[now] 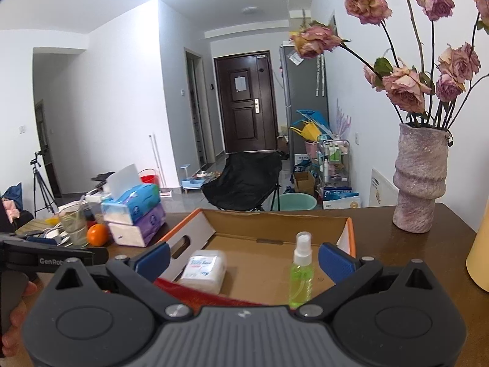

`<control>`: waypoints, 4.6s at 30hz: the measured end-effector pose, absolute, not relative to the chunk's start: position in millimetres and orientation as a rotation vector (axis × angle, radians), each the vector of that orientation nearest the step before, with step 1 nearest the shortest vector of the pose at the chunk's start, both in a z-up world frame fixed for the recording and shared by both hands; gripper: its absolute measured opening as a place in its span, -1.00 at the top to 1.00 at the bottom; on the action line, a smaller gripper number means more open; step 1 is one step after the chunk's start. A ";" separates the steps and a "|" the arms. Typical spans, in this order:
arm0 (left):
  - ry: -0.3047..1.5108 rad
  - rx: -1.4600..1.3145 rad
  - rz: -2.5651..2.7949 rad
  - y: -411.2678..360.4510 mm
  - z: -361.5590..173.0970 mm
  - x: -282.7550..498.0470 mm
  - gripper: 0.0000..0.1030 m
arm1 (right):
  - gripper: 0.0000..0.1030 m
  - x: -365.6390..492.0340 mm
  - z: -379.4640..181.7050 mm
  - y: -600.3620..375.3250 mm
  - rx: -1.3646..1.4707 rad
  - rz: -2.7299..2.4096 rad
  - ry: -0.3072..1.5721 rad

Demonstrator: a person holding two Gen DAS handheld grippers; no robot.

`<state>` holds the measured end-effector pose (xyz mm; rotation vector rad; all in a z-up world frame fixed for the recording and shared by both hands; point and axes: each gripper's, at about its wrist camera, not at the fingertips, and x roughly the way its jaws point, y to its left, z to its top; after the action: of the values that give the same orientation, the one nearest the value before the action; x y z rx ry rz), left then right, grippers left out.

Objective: Organize rigid objects
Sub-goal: 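Withdraw both tools from the box back over the table, then close the right tool on the white tube while the left tool grasps the beige cube, then lift and carry the white tube and beige cube over the cardboard box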

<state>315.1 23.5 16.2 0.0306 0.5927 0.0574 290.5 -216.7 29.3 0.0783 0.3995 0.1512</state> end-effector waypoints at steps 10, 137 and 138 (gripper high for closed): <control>0.539 0.035 0.072 43.2 19.9 249.9 -1.00 | -1.00 238.6 27.8 -198.7 0.065 0.169 0.399; 0.651 -0.099 -0.004 53.2 -79.0 185.4 0.22 | 0.48 178.9 -83.2 -168.4 0.147 0.261 0.405; 0.649 -0.098 -0.012 51.1 -76.4 185.5 0.22 | 0.48 178.8 -80.2 -171.1 0.152 0.257 0.402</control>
<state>185.5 51.1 -76.4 -0.0980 0.6495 -0.0121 178.8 -171.1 -80.2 0.1523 0.4018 0.2569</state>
